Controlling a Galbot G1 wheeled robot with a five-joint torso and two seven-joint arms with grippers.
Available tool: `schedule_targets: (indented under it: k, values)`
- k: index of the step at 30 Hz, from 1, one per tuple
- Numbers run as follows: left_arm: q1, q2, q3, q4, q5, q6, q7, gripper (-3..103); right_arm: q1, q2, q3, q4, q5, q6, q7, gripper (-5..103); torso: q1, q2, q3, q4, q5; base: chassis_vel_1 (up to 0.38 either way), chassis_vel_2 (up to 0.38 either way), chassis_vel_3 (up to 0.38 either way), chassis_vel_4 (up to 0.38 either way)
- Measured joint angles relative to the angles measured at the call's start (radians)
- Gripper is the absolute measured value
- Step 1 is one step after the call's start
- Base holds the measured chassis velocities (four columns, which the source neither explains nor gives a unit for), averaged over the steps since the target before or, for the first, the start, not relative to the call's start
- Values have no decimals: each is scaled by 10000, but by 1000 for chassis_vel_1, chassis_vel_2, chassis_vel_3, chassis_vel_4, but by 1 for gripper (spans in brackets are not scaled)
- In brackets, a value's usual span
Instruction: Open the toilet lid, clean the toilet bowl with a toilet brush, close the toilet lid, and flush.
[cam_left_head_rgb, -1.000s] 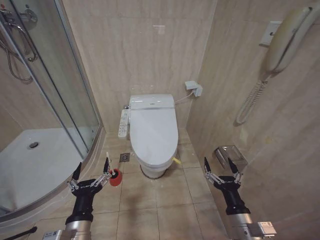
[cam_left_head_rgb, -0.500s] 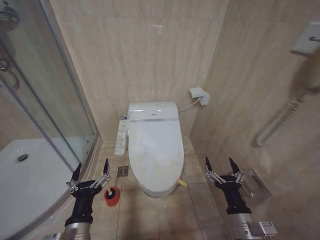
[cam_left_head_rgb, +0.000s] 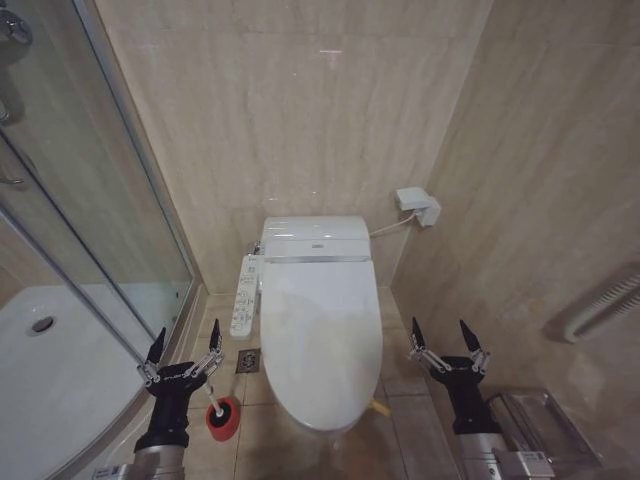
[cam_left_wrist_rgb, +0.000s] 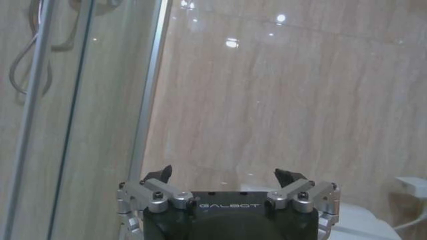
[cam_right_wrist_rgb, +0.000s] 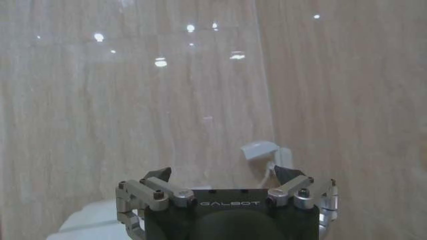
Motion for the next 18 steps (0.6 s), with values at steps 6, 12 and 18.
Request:
schedule_targets:
  k: [6, 12, 18]
  values:
    - [-162, -11, 11, 221, -35, -121, 71, 100, -491, 115, -279, -307, -719, 314, 128, 100, 1, 1, 0, 6, -1, 13, -22, -24, 9]
    - [-572, 81, 44, 735, -198, -152, 80, 100, -706, 16, -450, -1830, -1866, 1238, -261, 100, 8, -1, 3, 5, -1, 0, 0, 0, 0]
    - [-897, 157, 89, 1186, -383, -186, 83, 100, -668, -109, -588, -2707, -2300, 1594, -600, 100, 7, -1, 3, 5, -1, 0, 0, 0, 0]
